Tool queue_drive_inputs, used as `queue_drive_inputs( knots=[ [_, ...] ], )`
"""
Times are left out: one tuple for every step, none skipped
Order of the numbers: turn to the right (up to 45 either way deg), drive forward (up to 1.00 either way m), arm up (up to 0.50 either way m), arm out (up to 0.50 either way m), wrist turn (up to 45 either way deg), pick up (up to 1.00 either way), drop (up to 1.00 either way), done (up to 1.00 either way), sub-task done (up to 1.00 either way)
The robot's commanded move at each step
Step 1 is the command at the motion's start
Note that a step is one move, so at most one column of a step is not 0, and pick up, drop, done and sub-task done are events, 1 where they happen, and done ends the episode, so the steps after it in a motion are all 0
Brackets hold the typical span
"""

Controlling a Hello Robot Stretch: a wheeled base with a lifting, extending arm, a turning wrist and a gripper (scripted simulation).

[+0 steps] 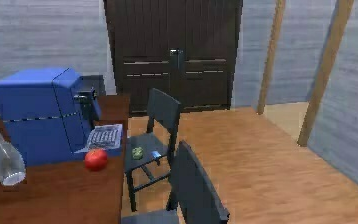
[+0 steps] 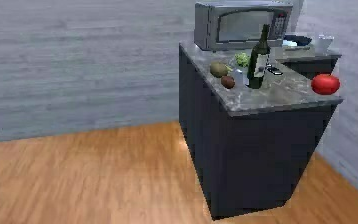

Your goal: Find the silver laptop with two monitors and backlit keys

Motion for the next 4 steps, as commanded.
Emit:
queue_drive_inputs(
  knots=[
    [45.0,0.0,0.0,0.0,0.0,0.0,0.0,0.0,0.0],
    [21.0,0.0,0.0,0.0,0.0,0.0,0.0,0.0,0.0],
    [0.0,0.75,0.0,0.0,0.0,0.0,0.0,0.0,0.0],
    [-45.0,0.0,0.0,0.0,0.0,0.0,0.0,0.0,0.0]
  ],
)
